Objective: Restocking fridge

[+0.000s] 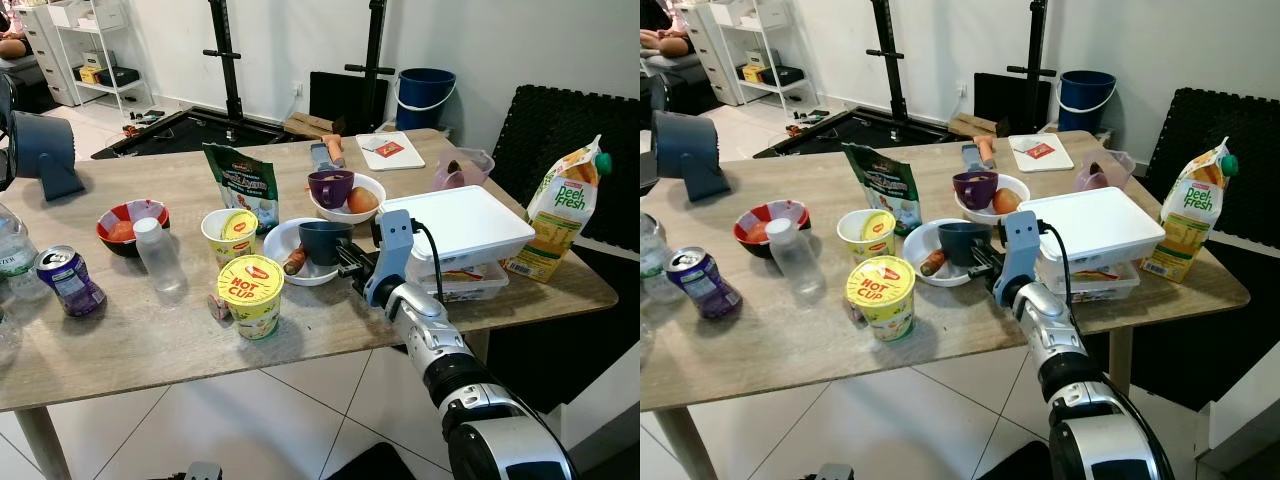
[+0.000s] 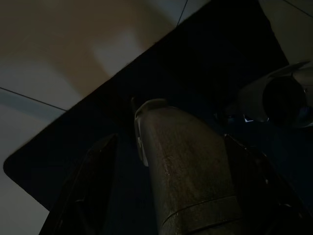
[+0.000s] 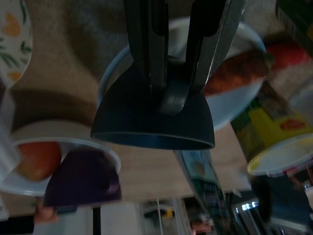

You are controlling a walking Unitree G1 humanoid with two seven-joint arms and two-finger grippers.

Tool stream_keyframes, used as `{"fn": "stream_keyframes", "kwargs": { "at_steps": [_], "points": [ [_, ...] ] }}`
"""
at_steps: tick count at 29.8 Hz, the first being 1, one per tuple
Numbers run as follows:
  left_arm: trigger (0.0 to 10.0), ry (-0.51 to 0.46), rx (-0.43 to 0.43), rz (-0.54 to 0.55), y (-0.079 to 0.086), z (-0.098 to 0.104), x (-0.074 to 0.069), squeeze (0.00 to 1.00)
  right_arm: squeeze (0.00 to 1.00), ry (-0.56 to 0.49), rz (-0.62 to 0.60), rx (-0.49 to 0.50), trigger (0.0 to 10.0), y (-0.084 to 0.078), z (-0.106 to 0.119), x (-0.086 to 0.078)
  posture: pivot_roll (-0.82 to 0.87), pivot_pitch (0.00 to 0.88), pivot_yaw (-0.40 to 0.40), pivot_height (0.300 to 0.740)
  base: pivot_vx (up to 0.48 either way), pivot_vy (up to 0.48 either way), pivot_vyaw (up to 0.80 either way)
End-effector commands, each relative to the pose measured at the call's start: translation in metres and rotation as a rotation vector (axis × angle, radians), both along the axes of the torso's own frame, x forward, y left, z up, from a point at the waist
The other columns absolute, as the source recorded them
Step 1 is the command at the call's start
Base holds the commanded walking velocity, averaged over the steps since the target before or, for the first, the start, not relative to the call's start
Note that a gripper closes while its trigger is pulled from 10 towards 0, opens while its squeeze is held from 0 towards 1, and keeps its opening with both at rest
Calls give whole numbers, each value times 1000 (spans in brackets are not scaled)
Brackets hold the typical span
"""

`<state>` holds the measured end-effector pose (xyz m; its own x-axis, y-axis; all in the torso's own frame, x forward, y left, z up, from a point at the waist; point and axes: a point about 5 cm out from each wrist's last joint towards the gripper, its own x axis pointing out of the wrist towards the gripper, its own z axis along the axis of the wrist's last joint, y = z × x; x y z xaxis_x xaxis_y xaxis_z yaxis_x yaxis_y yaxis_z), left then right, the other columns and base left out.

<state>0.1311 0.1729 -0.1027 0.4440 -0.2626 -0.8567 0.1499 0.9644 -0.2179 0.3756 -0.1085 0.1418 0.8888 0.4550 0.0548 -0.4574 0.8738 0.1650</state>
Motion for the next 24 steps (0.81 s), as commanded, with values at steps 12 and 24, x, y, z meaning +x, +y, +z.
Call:
{"fn": "stream_keyframes", "kwargs": {
  "at_steps": [12, 24],
  "points": [
    [10000, 44, 7, -32, -1, -2, -5, 0, 0, -221, 115, 256, 10000, -19, 30, -12, -46, 34, 11, 740, 0, 0, 0],
    [10000, 41, 10, -55, -2, -2, -2, 0, 0, -348, 419, 331, 10000, -39, 46, -48, -57, 28, 24, 740, 0, 0, 0]
  ]
}}
